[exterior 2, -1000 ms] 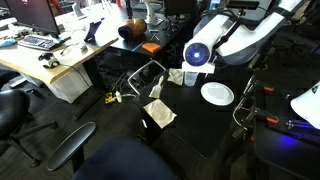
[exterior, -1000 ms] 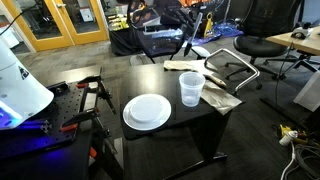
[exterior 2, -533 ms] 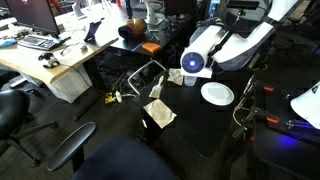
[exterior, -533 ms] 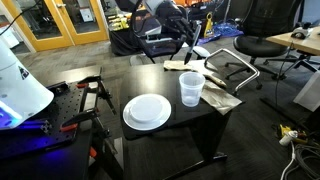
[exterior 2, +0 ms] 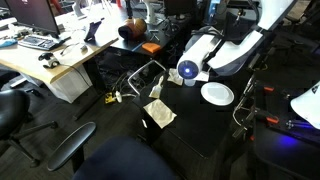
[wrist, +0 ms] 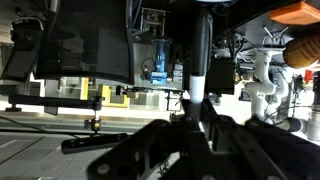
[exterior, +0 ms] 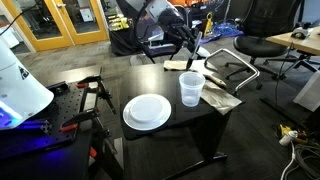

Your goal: Put the marker in the cup

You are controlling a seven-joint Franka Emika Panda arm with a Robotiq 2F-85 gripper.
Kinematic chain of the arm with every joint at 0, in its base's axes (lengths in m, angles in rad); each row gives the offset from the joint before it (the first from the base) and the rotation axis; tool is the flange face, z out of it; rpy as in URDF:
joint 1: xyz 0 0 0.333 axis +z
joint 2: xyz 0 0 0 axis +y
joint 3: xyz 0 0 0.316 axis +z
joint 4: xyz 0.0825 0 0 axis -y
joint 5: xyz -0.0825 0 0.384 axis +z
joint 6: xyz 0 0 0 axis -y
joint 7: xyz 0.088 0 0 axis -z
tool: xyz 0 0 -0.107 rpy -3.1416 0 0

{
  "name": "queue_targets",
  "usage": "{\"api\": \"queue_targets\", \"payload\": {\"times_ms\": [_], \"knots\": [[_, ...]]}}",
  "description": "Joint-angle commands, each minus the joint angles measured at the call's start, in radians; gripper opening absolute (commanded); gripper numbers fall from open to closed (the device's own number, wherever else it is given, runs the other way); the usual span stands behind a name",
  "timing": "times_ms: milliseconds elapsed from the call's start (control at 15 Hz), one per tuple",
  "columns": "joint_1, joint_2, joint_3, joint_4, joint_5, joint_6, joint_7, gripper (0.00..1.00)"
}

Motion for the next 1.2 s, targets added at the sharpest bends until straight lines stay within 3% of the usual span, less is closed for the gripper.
{"api": "queue_targets", "payload": {"times_ms": [0, 1133], "knots": [[-0.012, 0.056, 0.010, 0.056, -0.022, -0.040, 0.027, 0.03], [-0.019, 0.228, -0.011, 0.198, -0.008, -0.056, 0.043, 0.03]]}}
